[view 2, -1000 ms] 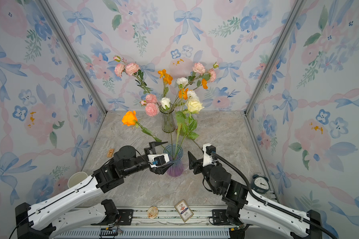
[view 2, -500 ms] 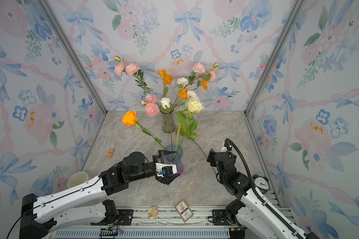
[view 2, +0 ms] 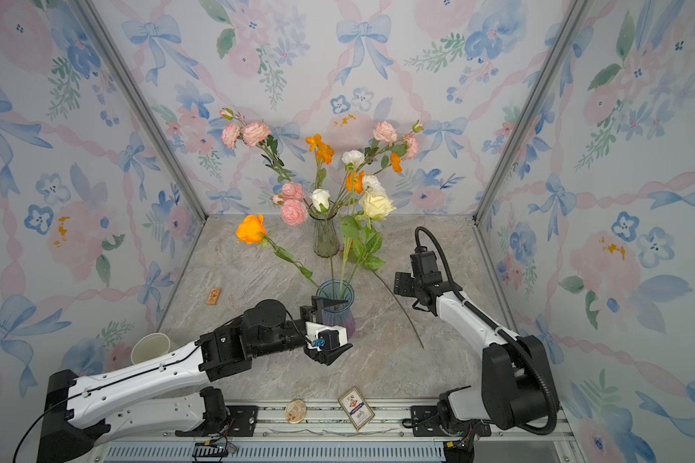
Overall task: Arrange flowers in a vase
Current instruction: Pick up the flower from the top-center of the table.
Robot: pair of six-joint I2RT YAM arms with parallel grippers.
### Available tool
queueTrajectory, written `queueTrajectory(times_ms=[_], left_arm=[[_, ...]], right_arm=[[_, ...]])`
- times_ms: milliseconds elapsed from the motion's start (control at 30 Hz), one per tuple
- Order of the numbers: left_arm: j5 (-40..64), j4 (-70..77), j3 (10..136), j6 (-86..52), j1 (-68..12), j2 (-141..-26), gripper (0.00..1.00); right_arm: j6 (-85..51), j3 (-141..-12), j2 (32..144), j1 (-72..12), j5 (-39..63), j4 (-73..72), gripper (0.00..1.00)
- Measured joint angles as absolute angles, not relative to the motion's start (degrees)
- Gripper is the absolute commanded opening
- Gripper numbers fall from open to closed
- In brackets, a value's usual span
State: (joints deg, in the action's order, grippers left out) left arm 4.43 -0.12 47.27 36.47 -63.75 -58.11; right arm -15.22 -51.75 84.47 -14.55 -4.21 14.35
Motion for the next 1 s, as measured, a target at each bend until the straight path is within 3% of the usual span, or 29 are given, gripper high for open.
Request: queueTrajectory(times_ms=[233,467,1000], left_arm=[[3.62,-0.12,47.27,36.91,-63.75,-58.11,0.98],[3.2,-0.12,47.27,37.12,-63.72,-58.11,0.98],[2.55,-0.12,47.27,37.17,-63.57,-58.11,0.98]], right_arm=[[-10.7,-62.43,98.78,-15.05,1.23,15.38,0.67],[-6.79,-73.65,107.24,-16.45,2.09,19.35,0.62],[-4.62,-78.65,114.37,-20.32,-1.76,26.7,0.47]])
